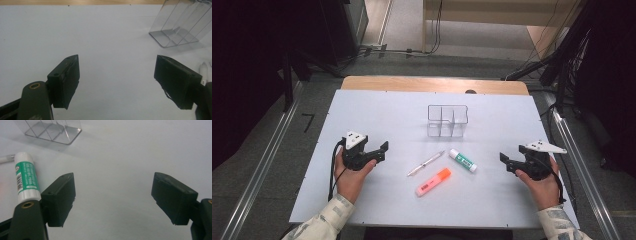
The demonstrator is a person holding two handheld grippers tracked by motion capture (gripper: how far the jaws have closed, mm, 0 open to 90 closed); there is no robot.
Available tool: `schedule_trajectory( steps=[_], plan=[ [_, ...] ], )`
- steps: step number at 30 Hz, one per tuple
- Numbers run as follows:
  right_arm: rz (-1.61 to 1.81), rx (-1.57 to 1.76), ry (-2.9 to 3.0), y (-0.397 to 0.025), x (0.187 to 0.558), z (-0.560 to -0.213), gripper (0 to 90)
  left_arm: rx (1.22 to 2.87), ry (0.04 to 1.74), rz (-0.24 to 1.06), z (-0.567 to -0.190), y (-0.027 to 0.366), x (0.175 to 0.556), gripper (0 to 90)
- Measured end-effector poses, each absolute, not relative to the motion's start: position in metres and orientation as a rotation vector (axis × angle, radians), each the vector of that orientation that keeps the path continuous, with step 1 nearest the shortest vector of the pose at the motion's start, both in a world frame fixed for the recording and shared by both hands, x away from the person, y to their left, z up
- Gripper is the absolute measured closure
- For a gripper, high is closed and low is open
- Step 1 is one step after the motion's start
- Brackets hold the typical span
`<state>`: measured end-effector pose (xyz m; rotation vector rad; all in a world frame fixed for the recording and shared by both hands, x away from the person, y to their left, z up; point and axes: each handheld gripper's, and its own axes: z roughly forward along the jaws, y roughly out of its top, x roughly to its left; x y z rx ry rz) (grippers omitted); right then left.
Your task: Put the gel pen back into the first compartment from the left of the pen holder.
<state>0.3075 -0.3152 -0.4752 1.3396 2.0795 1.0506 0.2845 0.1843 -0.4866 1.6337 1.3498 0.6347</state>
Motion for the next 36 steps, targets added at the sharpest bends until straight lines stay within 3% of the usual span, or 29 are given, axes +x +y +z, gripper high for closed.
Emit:
schedule_trajectory(
  steps=[36],
  plan=[
    [1.042, 1.335, 2.093, -0.310, 0.310, -0.477, 18.5, 1.728, 1.254, 0.588, -0.495, 0.140, 0.298, 21.3]
  ],
)
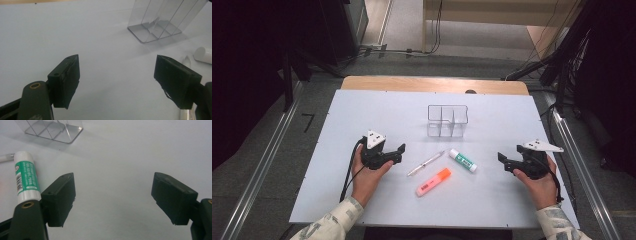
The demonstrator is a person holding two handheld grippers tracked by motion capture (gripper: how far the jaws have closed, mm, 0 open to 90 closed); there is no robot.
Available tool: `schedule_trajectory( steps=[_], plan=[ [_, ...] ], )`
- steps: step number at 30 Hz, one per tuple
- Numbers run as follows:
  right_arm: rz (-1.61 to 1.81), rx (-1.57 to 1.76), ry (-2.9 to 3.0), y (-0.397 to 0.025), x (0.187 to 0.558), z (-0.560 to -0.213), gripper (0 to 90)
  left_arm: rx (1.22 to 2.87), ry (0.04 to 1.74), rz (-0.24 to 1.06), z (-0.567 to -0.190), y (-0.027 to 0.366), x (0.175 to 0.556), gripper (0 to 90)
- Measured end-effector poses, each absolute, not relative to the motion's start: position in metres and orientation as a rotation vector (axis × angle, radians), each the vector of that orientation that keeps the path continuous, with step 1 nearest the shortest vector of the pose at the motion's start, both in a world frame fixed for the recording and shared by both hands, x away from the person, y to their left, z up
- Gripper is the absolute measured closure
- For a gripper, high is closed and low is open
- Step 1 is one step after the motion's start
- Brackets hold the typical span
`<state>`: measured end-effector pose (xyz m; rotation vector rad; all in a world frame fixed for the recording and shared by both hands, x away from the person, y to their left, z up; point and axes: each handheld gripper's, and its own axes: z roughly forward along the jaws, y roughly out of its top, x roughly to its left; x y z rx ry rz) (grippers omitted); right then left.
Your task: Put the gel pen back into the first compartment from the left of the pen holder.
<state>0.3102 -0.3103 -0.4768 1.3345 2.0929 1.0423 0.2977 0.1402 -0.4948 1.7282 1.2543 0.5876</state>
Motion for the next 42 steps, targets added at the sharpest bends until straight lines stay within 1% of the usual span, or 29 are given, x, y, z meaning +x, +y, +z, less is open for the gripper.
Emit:
schedule_trajectory(
  steps=[5, 15, 42],
  plan=[
    [1.043, 1.331, 2.095, -0.309, 0.310, -0.477, 18.5, 1.766, 1.224, 0.574, -0.497, 0.132, 0.300, 21.3],
    [1.041, 1.329, 2.097, -0.309, 0.310, -0.477, 18.5, 1.781, 1.217, 0.562, -0.500, 0.127, 0.303, 21.4],
    [1.029, 1.317, 2.097, -0.307, 0.309, -0.477, 18.9, 1.853, 1.123, 0.512, -0.505, 0.087, 0.310, 22.4]
  ],
)
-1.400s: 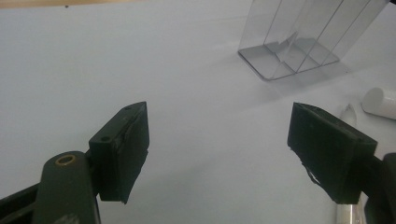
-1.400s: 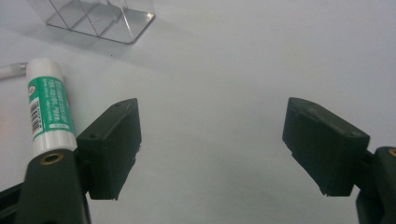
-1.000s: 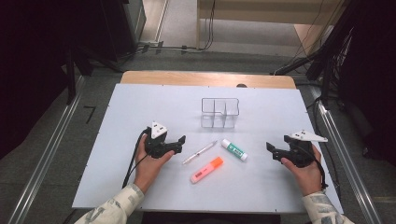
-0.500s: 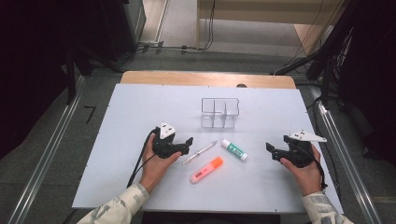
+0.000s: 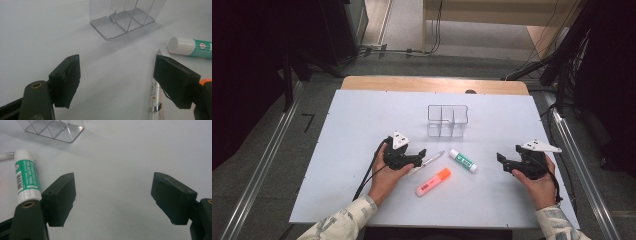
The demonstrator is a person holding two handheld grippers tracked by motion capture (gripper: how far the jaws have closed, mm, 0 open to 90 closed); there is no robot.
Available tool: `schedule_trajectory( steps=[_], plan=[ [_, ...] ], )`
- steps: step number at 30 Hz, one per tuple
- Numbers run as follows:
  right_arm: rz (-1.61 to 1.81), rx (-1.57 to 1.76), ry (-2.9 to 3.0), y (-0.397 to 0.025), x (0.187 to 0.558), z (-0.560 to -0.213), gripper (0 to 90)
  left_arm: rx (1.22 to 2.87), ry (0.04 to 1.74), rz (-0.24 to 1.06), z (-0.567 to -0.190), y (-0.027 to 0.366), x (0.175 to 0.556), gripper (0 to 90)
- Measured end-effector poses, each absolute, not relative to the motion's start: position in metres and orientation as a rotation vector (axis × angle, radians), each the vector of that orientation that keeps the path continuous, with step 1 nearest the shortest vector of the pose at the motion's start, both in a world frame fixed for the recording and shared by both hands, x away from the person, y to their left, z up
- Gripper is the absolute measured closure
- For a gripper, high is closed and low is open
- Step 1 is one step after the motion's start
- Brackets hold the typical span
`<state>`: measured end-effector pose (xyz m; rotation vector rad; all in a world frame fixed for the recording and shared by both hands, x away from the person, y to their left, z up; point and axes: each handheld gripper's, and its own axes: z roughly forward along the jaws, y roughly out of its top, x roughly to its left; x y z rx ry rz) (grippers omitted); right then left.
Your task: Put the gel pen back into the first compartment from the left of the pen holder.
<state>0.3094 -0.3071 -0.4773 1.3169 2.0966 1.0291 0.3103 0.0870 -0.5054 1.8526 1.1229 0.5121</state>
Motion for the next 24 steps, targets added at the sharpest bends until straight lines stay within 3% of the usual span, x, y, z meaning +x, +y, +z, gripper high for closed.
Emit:
schedule_trajectory(
  steps=[24],
  plan=[
    [1.024, 1.310, 2.098, -0.307, 0.309, -0.477, 19.6, 1.894, 1.076, 0.475, -0.511, 0.068, 0.315, 25.6]
  ],
)
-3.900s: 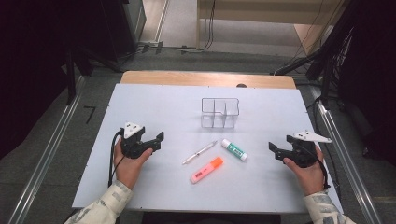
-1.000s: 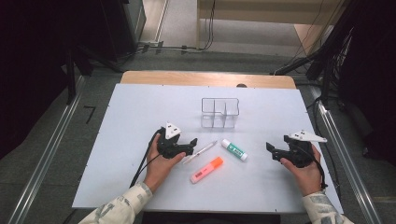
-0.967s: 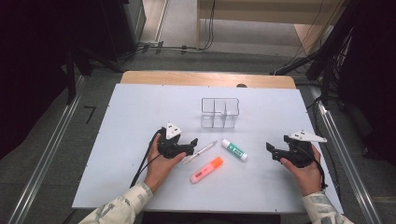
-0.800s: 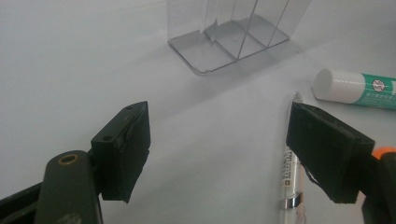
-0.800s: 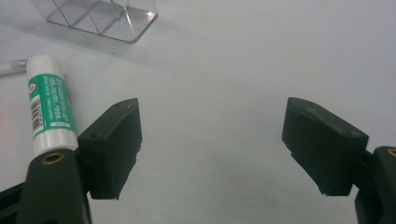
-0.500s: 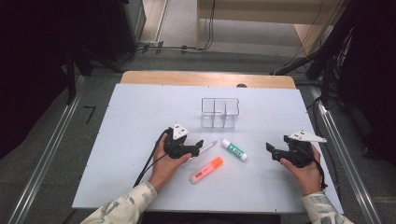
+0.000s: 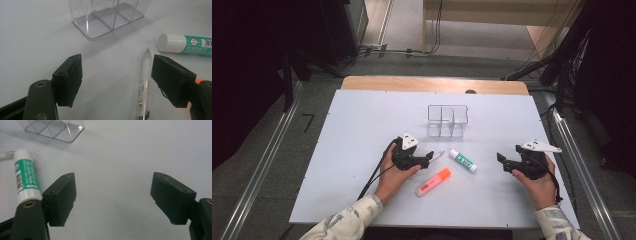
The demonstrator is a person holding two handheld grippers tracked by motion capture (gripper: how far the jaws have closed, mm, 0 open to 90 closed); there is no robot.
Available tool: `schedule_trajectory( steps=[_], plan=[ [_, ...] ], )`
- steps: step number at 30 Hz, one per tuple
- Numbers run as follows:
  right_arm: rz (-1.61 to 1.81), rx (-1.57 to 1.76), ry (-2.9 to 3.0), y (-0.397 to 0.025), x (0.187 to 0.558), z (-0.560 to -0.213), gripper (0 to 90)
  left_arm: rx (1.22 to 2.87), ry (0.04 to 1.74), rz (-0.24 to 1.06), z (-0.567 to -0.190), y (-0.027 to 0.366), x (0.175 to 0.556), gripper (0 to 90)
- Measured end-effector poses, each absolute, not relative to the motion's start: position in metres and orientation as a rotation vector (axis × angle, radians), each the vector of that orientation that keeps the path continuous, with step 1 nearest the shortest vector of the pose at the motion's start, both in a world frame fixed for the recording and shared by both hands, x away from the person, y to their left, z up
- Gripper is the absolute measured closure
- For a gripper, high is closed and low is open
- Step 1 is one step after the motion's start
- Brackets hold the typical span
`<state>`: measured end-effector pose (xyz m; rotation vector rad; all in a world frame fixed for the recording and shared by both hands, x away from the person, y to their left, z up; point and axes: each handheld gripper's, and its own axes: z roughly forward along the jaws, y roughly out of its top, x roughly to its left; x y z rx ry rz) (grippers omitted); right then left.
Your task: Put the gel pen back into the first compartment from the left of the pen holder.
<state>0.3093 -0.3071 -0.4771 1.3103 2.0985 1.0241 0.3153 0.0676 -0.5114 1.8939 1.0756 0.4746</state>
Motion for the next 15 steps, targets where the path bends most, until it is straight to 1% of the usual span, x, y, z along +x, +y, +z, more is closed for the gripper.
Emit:
schedule_trajectory(
  steps=[5, 15],
  plan=[
    [1.019, 1.311, 2.098, -0.3071, 0.3094, -0.4773, 19.6, 1.895, 1.072, 0.464, -0.5130, 0.0654, 0.3164, 25.8],
    [1.018, 1.312, 2.096, -0.3073, 0.3094, -0.4773, 19.6, 1.920, 1.045, 0.459, -0.5142, 0.0575, 0.3175, 29.1]
  ],
)
